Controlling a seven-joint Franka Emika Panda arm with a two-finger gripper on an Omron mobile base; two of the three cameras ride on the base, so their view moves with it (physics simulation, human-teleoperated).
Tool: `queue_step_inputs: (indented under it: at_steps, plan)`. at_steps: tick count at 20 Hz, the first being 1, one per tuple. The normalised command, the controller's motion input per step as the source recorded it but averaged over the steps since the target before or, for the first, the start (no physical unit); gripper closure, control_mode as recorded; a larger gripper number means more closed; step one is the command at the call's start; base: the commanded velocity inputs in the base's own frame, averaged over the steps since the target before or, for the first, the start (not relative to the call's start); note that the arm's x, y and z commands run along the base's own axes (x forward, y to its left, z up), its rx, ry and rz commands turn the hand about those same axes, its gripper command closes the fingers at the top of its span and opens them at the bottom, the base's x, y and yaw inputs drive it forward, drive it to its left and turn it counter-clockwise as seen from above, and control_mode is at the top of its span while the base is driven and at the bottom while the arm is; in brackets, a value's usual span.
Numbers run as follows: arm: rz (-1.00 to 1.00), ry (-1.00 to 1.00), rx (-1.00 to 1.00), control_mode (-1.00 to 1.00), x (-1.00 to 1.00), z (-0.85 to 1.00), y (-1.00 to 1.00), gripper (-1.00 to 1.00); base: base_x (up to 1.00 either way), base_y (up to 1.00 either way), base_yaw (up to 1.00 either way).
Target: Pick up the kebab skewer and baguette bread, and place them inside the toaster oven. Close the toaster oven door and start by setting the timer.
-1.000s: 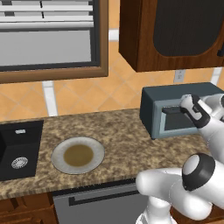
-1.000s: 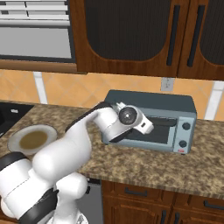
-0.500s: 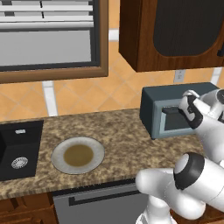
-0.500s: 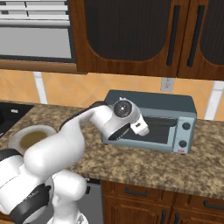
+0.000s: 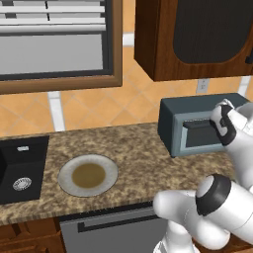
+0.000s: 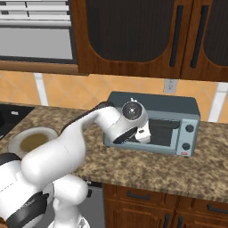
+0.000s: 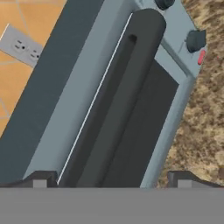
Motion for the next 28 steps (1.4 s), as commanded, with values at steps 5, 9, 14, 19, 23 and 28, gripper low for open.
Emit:
queue_step_inputs:
  at_steps: [5, 9, 14, 19, 23, 28]
  plan:
    - [-0.08, 0.0, 0.18, -1.0, -0.5, 0.12, -0.05, -1.0, 0.0, 0.0, 0.0]
    - [-0.06, -0.06, 0.05, -1.0, -0.45, 0.11, 0.0, -1.0, 0.0, 0.0, 0.0]
    - [0.0, -0.05, 0.0, -1.0, -0.21, 0.01, -0.27, -1.0, 0.0, 0.0, 0.0]
    - [0.0, -0.02, 0.0, -1.0, -0.23, 0.03, -0.48, -1.0, 0.0, 0.0, 0.0]
    - [0.02, 0.0, 0.0, -1.0, -0.04, 0.0, -0.52, -1.0, 0.0, 0.0, 0.0]
    - [0.05, 0.0, 0.0, -1.0, -0.04, -0.03, -0.67, -1.0, 0.0, 0.0, 0.0]
